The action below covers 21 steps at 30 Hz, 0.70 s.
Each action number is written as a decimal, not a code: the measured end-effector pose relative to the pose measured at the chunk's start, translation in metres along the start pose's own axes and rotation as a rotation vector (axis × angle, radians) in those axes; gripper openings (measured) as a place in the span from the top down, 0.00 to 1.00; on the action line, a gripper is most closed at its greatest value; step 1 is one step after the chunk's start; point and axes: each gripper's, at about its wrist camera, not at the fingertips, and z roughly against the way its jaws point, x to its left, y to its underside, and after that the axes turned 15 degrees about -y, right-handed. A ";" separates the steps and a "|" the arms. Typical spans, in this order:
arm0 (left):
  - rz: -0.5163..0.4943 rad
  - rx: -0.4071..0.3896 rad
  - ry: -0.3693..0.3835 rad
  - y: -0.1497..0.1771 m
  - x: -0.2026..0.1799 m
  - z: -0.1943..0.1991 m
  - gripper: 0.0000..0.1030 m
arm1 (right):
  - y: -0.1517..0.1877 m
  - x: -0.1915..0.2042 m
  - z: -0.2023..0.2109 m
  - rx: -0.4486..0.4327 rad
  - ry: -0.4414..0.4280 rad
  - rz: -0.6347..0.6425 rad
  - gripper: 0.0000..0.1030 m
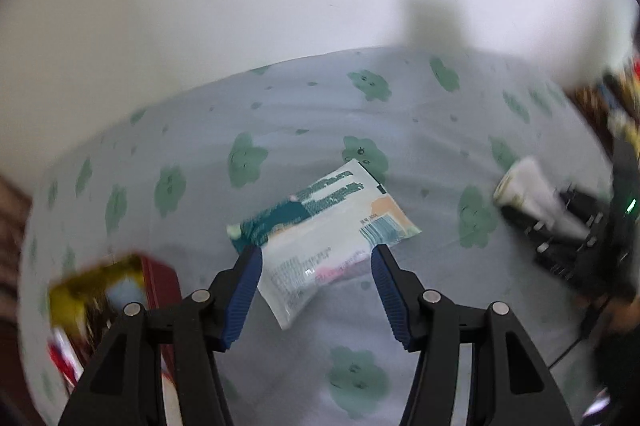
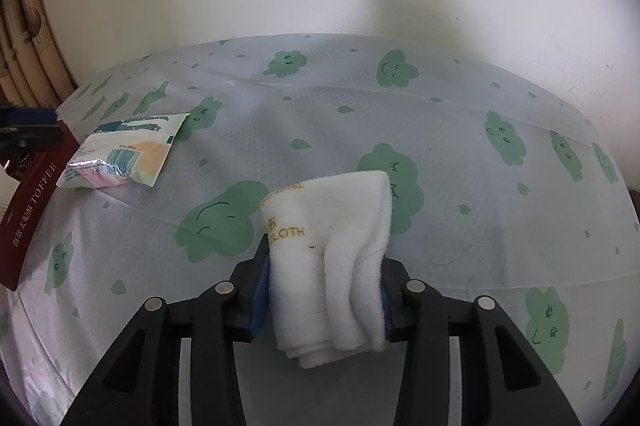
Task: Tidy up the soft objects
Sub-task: 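Grasp the green-and-white wipes packet with the left gripper while the right holds the cloth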
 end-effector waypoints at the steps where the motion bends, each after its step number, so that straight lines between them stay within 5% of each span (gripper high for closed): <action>1: -0.050 -0.008 -0.003 -0.002 -0.004 -0.005 0.44 | 0.000 0.000 0.000 0.000 -0.001 0.000 0.60; 9: -0.238 0.038 0.052 -0.005 -0.016 -0.033 0.42 | 0.001 0.000 -0.001 0.000 -0.011 -0.002 0.59; 11: -0.290 0.054 0.083 -0.003 -0.024 -0.037 0.33 | 0.001 0.000 -0.001 0.000 -0.010 -0.002 0.58; 16: -0.398 0.083 0.093 -0.004 -0.039 -0.047 0.29 | 0.001 0.000 -0.001 0.001 -0.009 -0.001 0.58; 21: -0.388 0.089 0.096 -0.018 -0.036 -0.058 0.28 | 0.001 0.000 -0.001 0.001 -0.008 -0.001 0.57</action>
